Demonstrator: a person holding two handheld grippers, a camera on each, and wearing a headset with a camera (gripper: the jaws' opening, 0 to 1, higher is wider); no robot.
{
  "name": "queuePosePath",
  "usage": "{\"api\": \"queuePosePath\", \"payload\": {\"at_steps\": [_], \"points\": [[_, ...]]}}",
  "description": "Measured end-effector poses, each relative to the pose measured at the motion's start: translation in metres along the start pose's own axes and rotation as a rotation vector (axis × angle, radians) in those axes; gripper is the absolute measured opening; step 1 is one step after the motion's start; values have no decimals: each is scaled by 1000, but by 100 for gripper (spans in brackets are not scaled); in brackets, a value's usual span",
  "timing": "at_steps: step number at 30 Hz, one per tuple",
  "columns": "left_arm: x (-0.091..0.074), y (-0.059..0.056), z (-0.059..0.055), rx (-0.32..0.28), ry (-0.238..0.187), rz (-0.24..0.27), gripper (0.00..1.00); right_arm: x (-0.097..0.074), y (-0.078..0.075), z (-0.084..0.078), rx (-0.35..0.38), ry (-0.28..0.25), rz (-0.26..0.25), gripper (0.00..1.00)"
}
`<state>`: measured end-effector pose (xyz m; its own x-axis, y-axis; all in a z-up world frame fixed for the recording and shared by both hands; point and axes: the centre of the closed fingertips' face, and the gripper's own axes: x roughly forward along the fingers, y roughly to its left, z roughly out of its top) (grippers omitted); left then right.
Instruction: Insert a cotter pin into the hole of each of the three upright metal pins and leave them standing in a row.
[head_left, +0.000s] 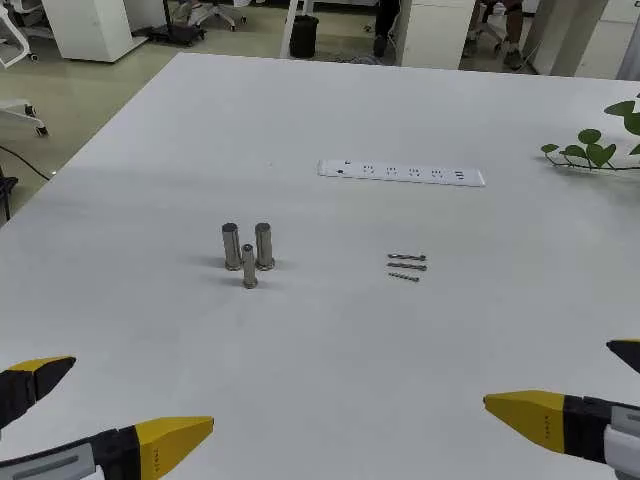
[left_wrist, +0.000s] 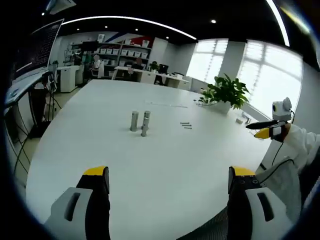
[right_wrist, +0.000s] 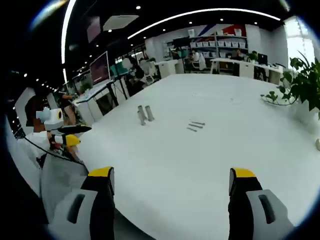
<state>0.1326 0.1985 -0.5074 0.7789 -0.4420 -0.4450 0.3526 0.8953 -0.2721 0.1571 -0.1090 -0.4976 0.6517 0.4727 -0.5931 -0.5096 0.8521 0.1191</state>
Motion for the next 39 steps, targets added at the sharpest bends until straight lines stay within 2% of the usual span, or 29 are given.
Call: {"api": "queuePosePath", "payload": {"at_steps": [13, 21, 29, 35, 39], "points": [[1, 0, -2, 6, 10, -2, 97, 0, -2, -3, 13, 11, -2, 97], [1, 2, -1, 6, 8, 1, 97, -1, -8, -3, 15, 19, -32, 98], [1, 2, -1, 11, 14, -4, 98, -1, -7, 2, 16, 10, -22, 98], [1, 2, -1, 15, 19, -5, 98, 1, -4, 0, 9, 24, -15, 98], [2, 0, -4, 16, 38, -18, 98, 1, -1, -3, 8, 40, -2, 97]]}}
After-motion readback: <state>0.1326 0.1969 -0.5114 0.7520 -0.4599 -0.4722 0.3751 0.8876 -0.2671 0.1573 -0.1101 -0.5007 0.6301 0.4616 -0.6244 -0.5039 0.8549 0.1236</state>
